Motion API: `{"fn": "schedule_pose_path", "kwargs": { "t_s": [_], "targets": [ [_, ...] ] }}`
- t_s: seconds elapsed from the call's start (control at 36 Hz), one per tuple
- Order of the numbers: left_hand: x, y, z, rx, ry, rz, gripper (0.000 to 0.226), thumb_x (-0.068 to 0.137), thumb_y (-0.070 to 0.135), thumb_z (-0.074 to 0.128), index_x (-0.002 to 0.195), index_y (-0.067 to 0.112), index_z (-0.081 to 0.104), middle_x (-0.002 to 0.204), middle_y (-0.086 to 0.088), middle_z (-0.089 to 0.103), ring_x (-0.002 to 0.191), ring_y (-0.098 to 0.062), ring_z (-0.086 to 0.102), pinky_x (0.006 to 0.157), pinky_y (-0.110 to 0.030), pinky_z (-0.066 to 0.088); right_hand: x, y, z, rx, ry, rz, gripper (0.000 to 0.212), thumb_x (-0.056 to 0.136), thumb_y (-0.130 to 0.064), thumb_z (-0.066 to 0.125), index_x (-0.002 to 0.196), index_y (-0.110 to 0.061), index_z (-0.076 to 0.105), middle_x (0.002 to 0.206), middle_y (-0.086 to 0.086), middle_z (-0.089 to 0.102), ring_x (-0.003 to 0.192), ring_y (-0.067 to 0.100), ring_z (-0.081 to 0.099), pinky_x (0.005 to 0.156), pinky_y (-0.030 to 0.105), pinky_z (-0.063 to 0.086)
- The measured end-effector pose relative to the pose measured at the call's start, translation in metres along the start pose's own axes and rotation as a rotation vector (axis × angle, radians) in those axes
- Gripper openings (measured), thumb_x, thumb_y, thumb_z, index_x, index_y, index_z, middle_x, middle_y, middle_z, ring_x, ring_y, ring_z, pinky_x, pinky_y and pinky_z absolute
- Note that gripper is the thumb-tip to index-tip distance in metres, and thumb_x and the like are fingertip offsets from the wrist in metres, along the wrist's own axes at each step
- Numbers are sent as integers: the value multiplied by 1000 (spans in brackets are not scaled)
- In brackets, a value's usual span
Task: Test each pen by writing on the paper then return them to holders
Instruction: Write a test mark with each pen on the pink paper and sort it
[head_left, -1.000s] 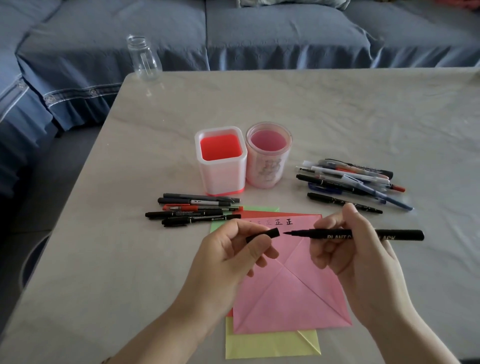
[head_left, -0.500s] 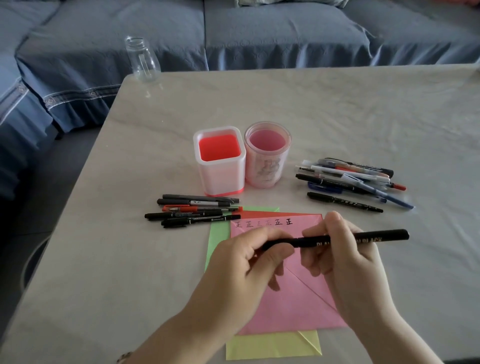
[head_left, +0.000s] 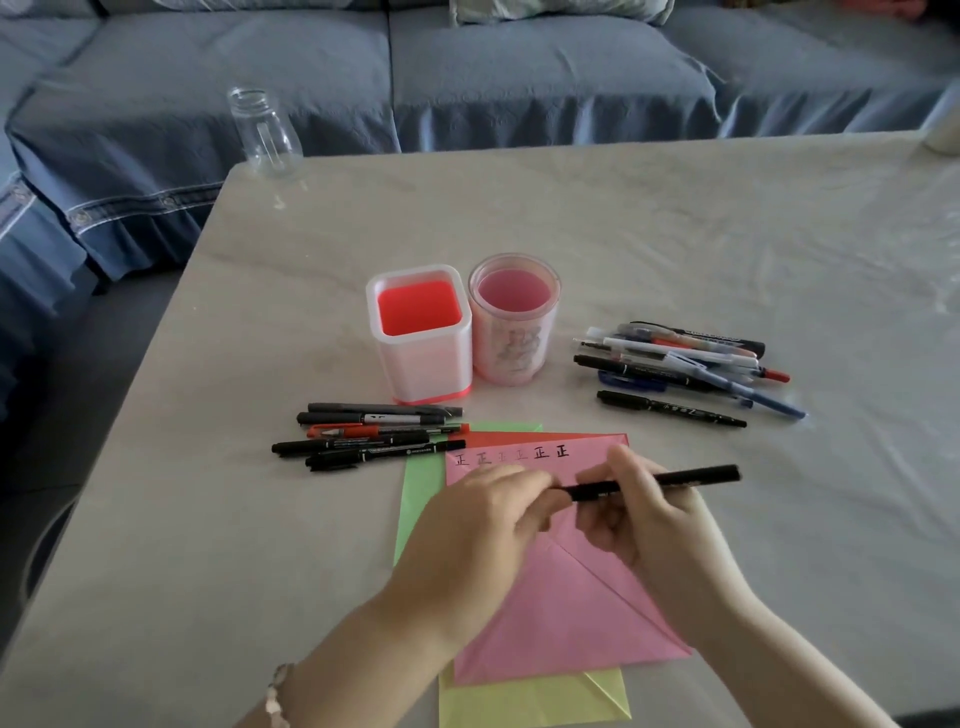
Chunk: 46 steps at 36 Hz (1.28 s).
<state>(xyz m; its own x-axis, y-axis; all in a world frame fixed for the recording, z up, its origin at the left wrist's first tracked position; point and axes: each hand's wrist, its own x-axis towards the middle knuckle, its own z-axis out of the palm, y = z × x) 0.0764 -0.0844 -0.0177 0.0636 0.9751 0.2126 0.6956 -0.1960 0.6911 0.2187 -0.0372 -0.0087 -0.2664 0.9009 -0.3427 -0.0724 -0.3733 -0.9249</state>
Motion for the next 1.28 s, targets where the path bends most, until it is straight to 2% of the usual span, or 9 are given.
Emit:
{"fn": "schedule_pose_path", "kwargs": {
  "t_s": [0.08,0.22,0.42,0.72,0.81,0.97,1.08,1.19,1.28],
  "targets": [
    [-8,-16,2,-112,80,-187,16,91,39,51,88,27,61,73,17,58,73,-2,55,63,-13,39,18,-3,-7,-379,-185,-72,6,87,-12,58,85,-14,64,56,-2,62,49,9,51,51,19,43],
    [-21,-39,-13,-34,277,-352,13,88,18,61,99,23,66,85,19,63,77,0,60,69,-8,43,79,-16,-40,-1094,248,-536,28,82,-1,60,107,-10,67,97,5,61,94,25,56,80,21,36],
    [-31,-64,-37,242,413,-336,10,83,15,69,93,12,70,82,21,57,76,-12,57,66,-16,37,121,-15,-54,-1586,252,-320,28,90,-21,54,116,-12,60,120,11,46,115,31,36,95,37,28],
    [-6,-113,-56,529,434,-331,17,73,-3,74,85,8,70,82,-8,68,80,-35,59,71,-43,44,82,-12,-45,-1368,253,-744,16,79,-6,67,95,-6,67,95,12,69,96,37,60,88,47,40],
    [-2,-110,-47,524,465,-322,21,75,1,72,95,7,70,97,-11,65,92,-35,55,82,-42,39,62,-8,-40,-1305,183,-759,18,79,-17,60,95,-13,69,91,5,69,87,32,62,84,36,37],
    [1,-45,-25,213,181,96,38,91,29,45,117,7,60,117,-6,60,112,-13,48,101,-16,29,28,-8,-26,-1224,-101,-750,20,78,-29,60,95,-25,71,80,-9,66,64,15,61,58,24,48],
    [-1,-24,-2,395,66,290,36,98,36,30,120,14,47,108,-1,66,100,-13,55,91,-25,36,12,-13,-15,-1263,-211,-882,22,80,-43,52,89,-33,69,74,-16,65,68,6,53,52,16,41],
    [1,-22,5,262,54,260,35,102,36,20,105,17,49,87,0,63,81,-11,51,71,-27,42,2,-30,-11,-1202,-104,-648,19,71,-55,61,80,-40,67,66,-24,64,75,-1,55,50,16,46],
    [2,-20,2,157,8,238,30,101,34,23,103,16,48,86,3,54,77,-7,45,70,-23,40,3,-42,-15,-821,-71,-395,12,64,-37,76,68,-33,66,60,-13,65,51,4,54,48,11,40]
  ]
}}
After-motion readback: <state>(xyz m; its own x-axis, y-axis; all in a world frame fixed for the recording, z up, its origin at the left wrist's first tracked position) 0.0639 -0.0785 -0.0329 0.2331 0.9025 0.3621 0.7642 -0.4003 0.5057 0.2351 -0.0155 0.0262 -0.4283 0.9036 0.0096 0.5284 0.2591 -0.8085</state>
